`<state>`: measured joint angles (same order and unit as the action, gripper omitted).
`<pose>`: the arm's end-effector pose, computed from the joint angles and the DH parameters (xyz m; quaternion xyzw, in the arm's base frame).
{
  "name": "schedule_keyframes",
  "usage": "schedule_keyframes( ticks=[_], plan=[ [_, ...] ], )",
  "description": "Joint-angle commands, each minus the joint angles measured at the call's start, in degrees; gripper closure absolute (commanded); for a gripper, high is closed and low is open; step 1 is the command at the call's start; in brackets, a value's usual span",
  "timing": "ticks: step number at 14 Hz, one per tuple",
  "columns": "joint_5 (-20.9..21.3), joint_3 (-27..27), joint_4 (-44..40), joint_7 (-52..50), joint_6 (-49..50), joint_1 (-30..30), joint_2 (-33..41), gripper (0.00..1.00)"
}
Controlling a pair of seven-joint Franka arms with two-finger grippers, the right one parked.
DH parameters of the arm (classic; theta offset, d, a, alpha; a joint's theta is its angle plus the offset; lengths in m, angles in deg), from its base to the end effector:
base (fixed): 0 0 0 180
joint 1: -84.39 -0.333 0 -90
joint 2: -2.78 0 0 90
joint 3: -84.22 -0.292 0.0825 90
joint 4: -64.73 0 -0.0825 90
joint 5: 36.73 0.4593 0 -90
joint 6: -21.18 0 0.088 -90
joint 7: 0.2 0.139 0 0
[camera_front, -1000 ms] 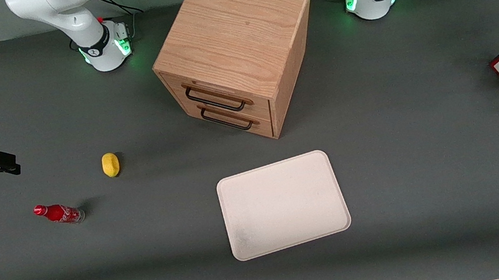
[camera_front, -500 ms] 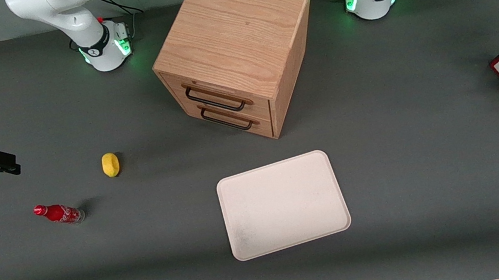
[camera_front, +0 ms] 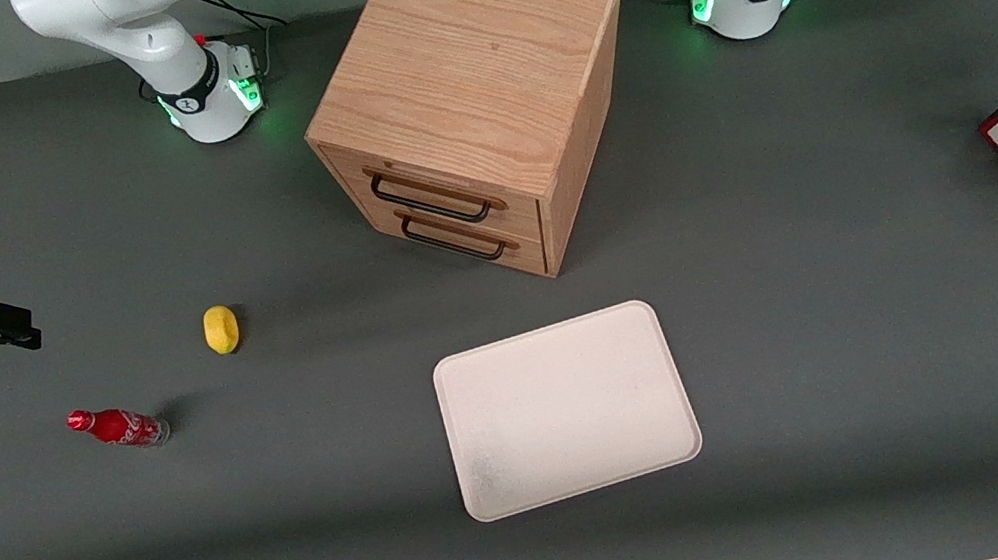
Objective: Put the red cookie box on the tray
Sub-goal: 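Close the left gripper on the cookie box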
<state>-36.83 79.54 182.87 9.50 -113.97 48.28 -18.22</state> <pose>0.4701 0.4086 0.1386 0.9632 0.2663 -0.0370 0.0018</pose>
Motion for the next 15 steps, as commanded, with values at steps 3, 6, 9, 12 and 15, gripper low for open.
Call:
schedule_keyframes(
  ticks=[3,6,9,12,15],
  plan=[
    [-0.6,0.38,-0.28,0.06,0.42,-0.19,0.7,1.0],
    [-0.6,0.55,-4.13,-0.73,5.92,0.34,2.02,1.0],
    [-0.6,0.81,-14.92,-1.61,21.9,1.39,2.9,1.0],
    [0.88,0.73,-27.93,-4.76,37.72,4.81,3.07,1.0],
    [3.43,0.9,-39.97,-8.64,50.39,8.76,3.08,1.0]
  ],
)
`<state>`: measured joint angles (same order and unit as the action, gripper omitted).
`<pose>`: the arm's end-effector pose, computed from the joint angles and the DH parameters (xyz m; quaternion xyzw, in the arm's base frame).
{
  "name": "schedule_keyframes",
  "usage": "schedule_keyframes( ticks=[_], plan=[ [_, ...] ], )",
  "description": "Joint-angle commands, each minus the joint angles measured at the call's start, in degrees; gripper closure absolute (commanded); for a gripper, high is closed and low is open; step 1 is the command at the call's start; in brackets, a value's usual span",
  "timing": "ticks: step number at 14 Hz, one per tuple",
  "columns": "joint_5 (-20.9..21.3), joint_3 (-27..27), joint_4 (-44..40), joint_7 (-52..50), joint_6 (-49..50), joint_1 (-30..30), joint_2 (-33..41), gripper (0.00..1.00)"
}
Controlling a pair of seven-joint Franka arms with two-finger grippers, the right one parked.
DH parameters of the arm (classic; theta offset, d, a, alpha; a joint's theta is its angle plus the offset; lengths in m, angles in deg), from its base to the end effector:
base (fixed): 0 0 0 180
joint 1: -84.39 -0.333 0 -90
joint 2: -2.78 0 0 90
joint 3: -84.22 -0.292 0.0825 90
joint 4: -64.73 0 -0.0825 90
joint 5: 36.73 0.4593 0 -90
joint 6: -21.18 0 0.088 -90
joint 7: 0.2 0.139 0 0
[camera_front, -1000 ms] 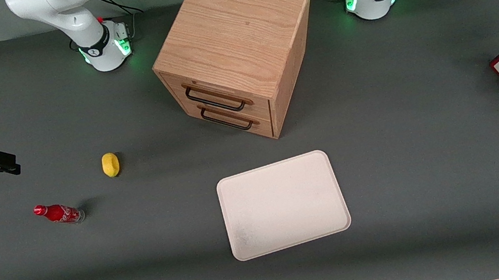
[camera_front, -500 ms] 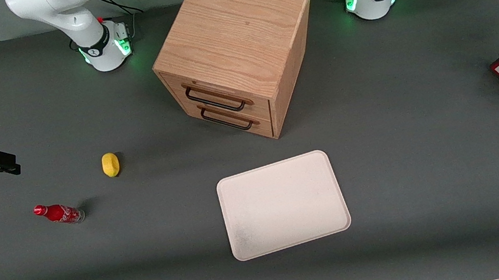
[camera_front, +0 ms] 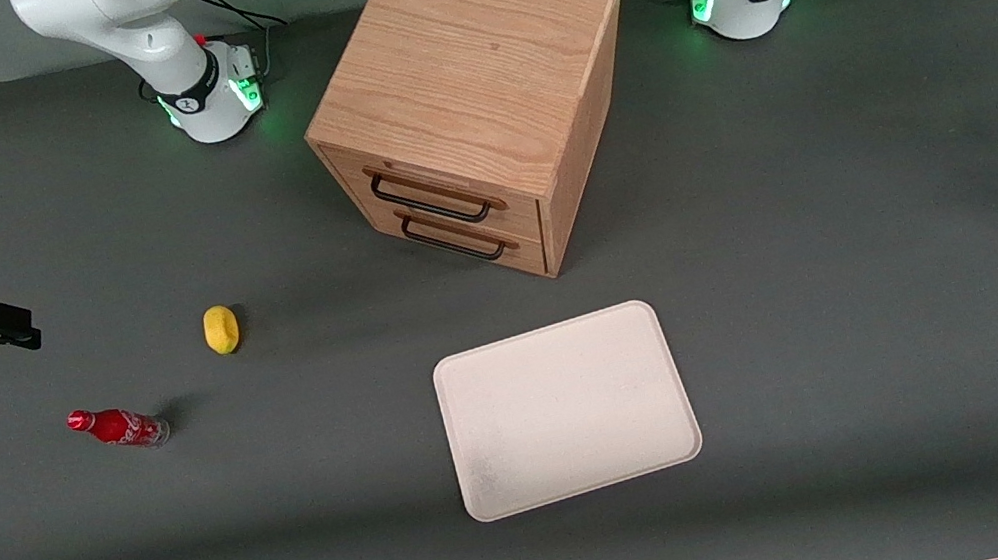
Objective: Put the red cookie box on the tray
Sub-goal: 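Lift the cookie box and carry it toward the white tray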
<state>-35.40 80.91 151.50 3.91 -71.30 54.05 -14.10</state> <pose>0.5734 0.3819 0.4072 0.9627 0.2517 -0.0983 0.0125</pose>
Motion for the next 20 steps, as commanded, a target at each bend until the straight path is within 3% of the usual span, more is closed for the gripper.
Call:
schedule_keyframes(
  ticks=[1,4,10,13,17,20],
  plan=[
    [2.8,-0.46,-11.94,-3.66,10.89,4.49,-1.14,1.0],
    [3.77,-0.46,-17.07,-8.75,16.45,9.24,-1.14,1.0],
    [3.24,0.85,-18.04,-24.82,19.62,24.43,-1.14,1.0],
    [3.16,6.63,-18.04,-32.91,18.49,30.95,-1.93,1.0],
    [2.54,19.11,-18.04,-40.12,9.99,33.5,-7.1,1.0],
    [3.33,21.33,-17.96,-41.63,1.1,39.46,-12.63,1.0]
  ],
)
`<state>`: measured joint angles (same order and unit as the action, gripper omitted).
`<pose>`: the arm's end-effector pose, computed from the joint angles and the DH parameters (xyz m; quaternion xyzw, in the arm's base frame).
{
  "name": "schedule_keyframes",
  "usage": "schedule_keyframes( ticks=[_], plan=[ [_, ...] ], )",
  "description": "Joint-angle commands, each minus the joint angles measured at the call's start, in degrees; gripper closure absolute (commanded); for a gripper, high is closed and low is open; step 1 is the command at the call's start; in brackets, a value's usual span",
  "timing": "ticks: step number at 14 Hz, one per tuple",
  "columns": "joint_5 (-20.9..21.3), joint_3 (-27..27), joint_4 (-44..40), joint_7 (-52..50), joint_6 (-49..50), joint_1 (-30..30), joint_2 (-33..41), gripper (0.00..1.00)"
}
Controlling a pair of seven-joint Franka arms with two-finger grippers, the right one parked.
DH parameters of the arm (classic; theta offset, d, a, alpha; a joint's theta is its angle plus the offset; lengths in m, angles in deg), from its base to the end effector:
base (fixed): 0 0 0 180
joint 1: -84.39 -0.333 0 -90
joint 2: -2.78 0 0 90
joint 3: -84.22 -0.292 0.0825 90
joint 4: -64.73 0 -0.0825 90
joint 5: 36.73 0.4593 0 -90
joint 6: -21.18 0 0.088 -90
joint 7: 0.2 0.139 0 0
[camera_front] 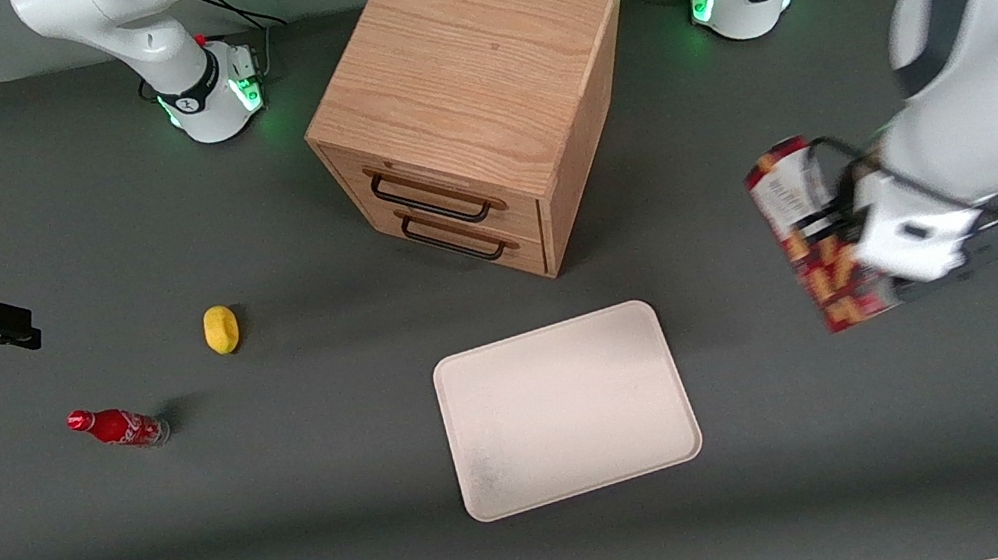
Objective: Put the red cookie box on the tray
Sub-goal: 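Lift the cookie box and carry it toward the white tray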
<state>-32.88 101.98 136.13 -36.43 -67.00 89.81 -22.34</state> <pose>0.6873 -0.2448 0.4534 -0.9900 -0.1219 0.0705 0.0033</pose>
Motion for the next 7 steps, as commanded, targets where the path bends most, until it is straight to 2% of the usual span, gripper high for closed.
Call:
schedule_keyframes(
  ticks=[1,5,7],
  plan=[
    [1.07,0.18,-2.58,-1.3,-5.83,5.55,-6.24,1.0],
    [2.3,0.18,-2.06,-0.95,-13.58,8.21,-12.92,1.0],
    [4.66,0.18,-1.36,-1.3,-15.52,8.91,-14.69,1.0]
  ],
)
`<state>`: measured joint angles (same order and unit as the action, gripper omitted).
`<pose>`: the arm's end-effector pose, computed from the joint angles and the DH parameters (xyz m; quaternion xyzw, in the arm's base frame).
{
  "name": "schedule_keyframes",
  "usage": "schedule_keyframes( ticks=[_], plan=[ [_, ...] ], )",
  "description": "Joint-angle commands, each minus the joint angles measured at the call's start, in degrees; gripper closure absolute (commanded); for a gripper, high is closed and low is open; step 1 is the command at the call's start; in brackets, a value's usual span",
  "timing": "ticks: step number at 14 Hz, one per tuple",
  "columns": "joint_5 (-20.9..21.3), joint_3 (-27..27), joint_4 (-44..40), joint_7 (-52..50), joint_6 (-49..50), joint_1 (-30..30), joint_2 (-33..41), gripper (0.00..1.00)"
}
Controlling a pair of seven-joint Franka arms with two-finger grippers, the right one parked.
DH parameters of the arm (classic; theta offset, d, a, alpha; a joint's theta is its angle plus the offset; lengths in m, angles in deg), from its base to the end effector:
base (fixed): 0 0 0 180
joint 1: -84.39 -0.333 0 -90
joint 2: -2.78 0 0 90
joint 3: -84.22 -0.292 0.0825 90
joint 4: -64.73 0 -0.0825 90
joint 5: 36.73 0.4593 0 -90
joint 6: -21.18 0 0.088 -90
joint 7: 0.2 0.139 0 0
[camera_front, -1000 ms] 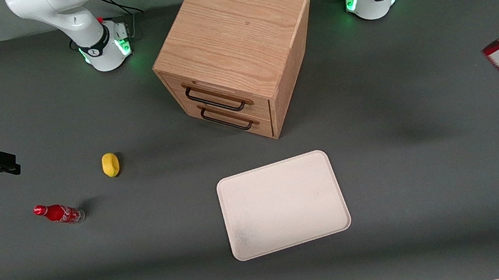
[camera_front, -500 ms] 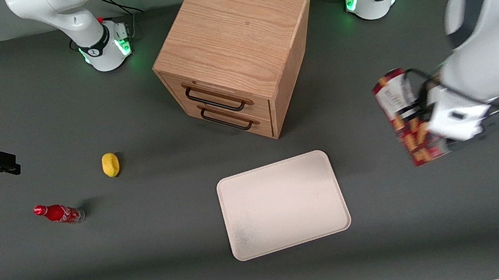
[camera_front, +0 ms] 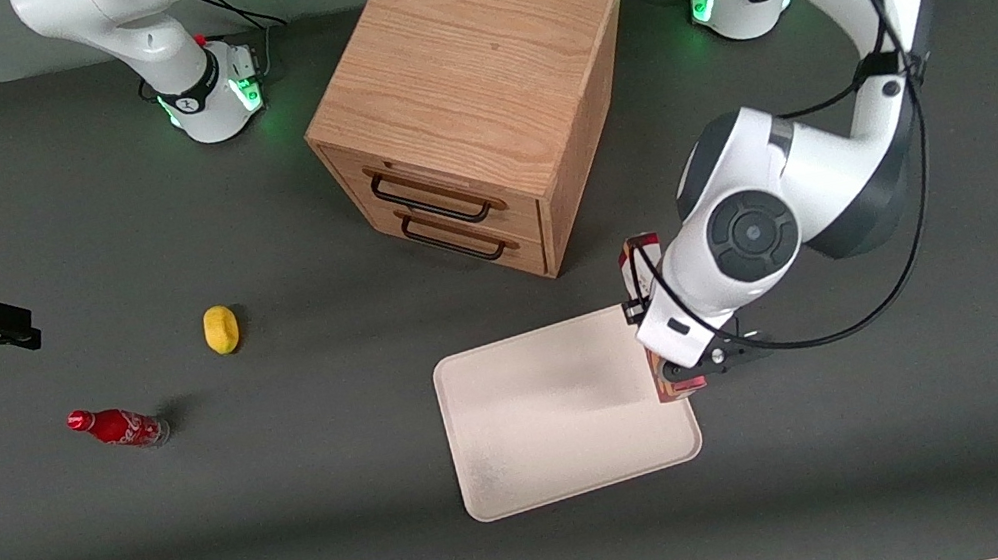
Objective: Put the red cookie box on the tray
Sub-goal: 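Lift the cookie box and carry it toward the white tray, then lower the cookie box onto the tray's edge and open the left gripper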
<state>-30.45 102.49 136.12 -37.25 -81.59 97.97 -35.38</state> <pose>0.6894 -0.3601 0.3053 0.9963 0.0586 -0.0619 0.0133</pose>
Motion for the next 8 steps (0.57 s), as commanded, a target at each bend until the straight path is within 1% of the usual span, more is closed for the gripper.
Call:
schedule_keyframes(
  ticks=[1,3,5,8],
  plan=[
    [2.5,-0.34,-0.48,-0.57,-2.16,0.75,-1.74,1.0],
    [2.51,-0.42,1.72,-2.22,-5.84,0.75,-1.92,1.0],
    [3.64,-0.42,2.25,-3.99,-8.05,0.83,-3.14,1.0],
    [3.91,-0.51,2.69,-5.83,-11.56,0.83,-5.25,1.0]
  ],
)
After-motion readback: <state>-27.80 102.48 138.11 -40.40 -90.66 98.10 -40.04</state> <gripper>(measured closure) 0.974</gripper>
